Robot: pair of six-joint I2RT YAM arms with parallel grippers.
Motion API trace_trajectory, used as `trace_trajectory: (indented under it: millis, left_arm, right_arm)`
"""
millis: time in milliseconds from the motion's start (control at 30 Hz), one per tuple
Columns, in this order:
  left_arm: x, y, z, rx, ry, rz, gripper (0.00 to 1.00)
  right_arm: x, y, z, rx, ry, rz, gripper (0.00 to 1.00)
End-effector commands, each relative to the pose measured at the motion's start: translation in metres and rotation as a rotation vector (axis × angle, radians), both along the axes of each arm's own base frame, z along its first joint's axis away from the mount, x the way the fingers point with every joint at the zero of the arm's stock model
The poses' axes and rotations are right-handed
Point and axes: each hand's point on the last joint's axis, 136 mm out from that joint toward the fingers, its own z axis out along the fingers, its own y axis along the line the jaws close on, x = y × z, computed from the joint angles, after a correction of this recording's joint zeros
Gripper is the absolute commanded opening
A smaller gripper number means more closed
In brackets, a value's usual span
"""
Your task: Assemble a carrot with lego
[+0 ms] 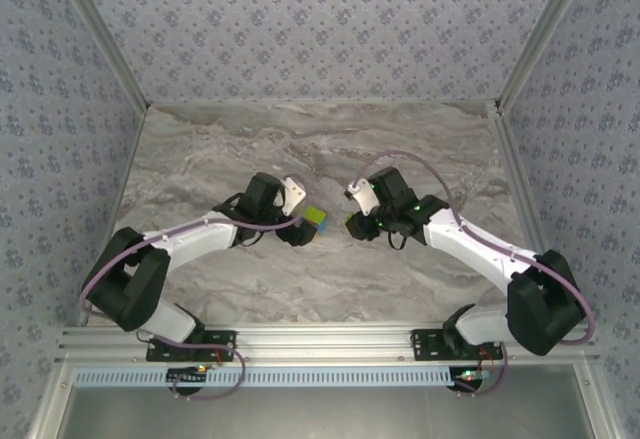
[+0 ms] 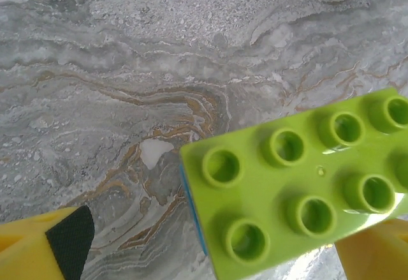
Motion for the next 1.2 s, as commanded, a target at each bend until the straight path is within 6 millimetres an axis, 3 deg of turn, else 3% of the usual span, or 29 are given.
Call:
trace_trajectory:
  millis: [0,500,833,967,1167]
  left_arm:
    - [0.007,-0.016,0.011,-0.021,-0.032,-0.05,0.97]
    - [0.017,-0.038,0.001,0.009,-0.012,-0.099,0.97]
    - [0.004,-0.036,-0.004,-0.011,0.017,-0.116,0.79]
    - [0.003,-0.041,0.0,-0.028,0.026,-0.133,0.62]
    - [-0.001,-0.044,-0.001,-0.049,0.044,-0.149,0.57]
  right_arm:
    - [-0.002,0.0,-0.002,-0.002,0.008,0.021,0.27]
    - [0.0,-0.001,-0.005,-0.003,0.019,0.024,0.27]
    - [0.003,-0.001,-0.004,0.004,0.022,0.027,0.27]
    - [0.002,0.0,-0.005,0.004,0.028,0.03,0.26]
    - [0.0,-0.002,-0.004,-0.001,0.028,0.034,0.26]
